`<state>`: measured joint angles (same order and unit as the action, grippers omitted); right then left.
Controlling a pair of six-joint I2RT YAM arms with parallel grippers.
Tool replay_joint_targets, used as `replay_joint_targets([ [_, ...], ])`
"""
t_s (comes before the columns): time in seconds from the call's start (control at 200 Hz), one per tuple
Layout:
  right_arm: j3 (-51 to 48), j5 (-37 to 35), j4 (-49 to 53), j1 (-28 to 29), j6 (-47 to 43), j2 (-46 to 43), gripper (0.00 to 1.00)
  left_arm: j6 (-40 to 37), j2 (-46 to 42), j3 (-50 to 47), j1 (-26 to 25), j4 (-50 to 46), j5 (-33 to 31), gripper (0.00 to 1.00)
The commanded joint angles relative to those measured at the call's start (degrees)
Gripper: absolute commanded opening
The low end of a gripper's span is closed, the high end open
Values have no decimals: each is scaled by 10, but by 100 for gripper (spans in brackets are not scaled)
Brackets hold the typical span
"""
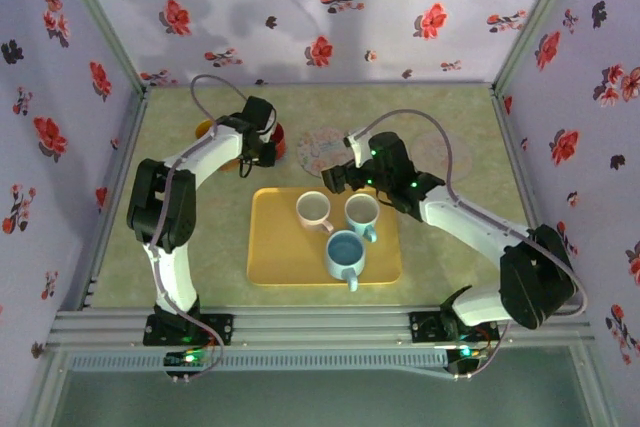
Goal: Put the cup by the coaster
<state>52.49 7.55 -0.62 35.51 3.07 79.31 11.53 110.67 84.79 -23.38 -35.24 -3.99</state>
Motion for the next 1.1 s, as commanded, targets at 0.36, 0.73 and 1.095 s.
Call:
replay_joint_targets([
  [0.36,16,20,11,-4,-7,1,99,-5,4,12,12,8,-10,0],
  [0.73,23,34,9,-4,-10,11,99,2,1,-13,12,22,0,9],
  [1.095,22,40,13,-5,-10,9,99,0,-2,-10,13,46,0,13],
])
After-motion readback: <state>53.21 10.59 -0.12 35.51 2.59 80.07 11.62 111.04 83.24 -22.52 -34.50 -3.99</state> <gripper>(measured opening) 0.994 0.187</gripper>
